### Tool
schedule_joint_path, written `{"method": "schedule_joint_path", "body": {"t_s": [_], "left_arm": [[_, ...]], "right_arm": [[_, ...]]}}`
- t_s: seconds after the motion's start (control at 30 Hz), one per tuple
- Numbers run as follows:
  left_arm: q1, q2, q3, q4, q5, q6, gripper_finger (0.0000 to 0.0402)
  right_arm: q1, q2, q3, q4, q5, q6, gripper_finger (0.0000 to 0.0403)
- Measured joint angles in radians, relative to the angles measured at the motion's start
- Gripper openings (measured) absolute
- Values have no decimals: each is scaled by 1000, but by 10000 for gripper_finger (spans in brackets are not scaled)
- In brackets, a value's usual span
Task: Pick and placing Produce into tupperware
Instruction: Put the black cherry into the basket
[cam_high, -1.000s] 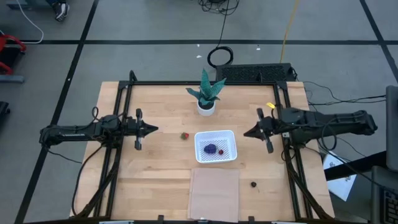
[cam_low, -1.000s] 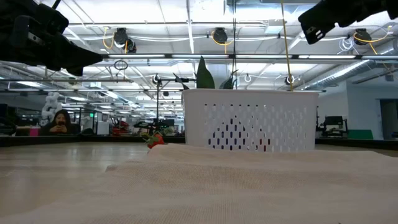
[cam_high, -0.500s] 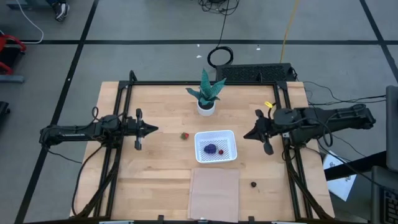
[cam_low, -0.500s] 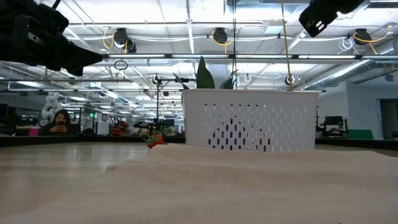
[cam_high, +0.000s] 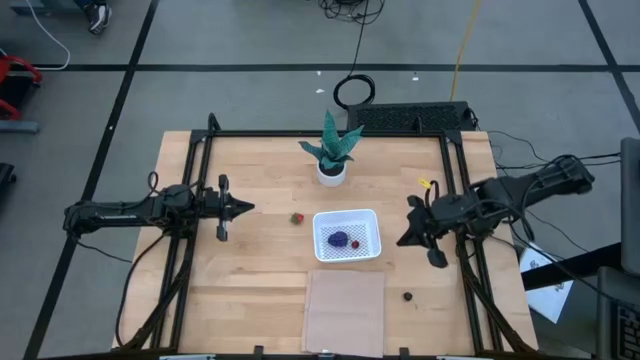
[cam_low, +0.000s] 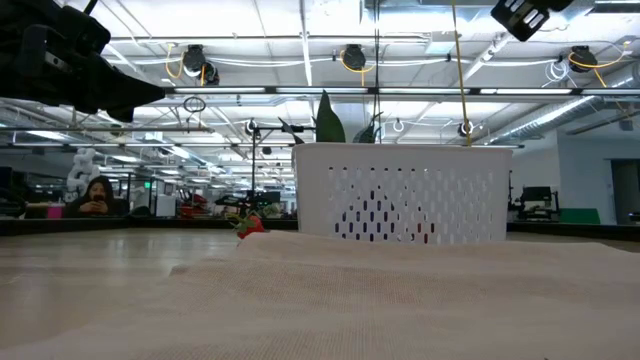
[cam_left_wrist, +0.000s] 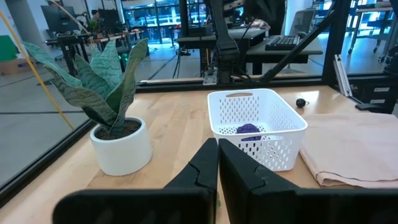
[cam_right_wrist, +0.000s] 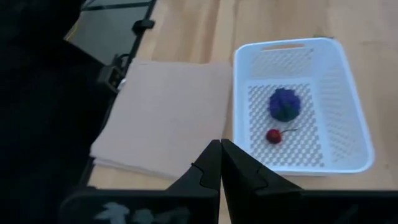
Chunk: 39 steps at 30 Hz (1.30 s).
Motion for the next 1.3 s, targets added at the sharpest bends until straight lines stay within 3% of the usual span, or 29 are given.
{"method": "schedule_joint_path", "body": {"t_s": [0.33,0.9,1.3], "left_arm": [[0,0,0,0,0,-2,17],[0,0,0,0,0,-1,17],[0,0,0,0,0,-4,17]], "right_arm": [[112,59,36,-124,-2,184,0],[278,117,51,-126,-59,428,0],[326,335,297,-393,-59,520,0]]}}
